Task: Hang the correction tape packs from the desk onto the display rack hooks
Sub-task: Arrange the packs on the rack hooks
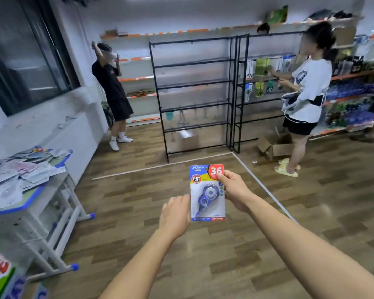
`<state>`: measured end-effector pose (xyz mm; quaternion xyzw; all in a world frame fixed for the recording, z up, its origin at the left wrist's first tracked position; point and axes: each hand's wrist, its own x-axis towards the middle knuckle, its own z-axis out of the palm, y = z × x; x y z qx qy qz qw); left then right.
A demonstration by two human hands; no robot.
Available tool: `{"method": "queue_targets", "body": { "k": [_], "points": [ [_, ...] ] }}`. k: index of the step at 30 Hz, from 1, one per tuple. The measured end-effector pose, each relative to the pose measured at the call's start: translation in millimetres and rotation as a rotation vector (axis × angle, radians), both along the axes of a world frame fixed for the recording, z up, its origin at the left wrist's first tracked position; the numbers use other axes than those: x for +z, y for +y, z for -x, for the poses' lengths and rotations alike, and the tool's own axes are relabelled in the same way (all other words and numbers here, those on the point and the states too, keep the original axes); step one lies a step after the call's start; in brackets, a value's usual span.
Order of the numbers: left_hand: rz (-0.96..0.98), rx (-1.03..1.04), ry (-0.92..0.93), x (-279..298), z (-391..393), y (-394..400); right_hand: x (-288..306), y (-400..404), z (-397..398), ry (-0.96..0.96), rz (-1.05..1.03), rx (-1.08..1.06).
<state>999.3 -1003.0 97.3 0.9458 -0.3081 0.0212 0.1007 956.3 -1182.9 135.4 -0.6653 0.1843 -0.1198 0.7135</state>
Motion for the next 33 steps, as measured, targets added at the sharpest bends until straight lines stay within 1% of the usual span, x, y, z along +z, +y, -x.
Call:
{"method": "queue_targets", "body": {
  "k": [8,12,19,25,29,33],
  "points": [
    [0.038,0.055,0.013,12.1,-177.7,-90.4,6.3,-90.4,-193.8,0.019,0.006,0.067],
    [0.053,0.092,0.019,6.6,-283.7,-120.6,1.5,-118.7,-301.7,0.019,0.015,0.081],
    [0.108,0.057,0.037,21.3,-476.4,-170.4,10.7,-166.3,-490.8,0.025,0.006,0.041],
    [0.149,0.071,0.085,19.0,-616.5,-215.6,14.3,-211.6,-634.6,0.023,0.019,0.05],
    [0.221,0.102,0.135,12.7,-720.1,-257.3,14.7,-250.4,-736.0,-0.019,-0.014,0.077],
    [0.368,0.109,0.178,18.6,-826.2,-305.8,25.2,-297.9,-842.5,-0.043,-0.009,0.119]
  ]
}}
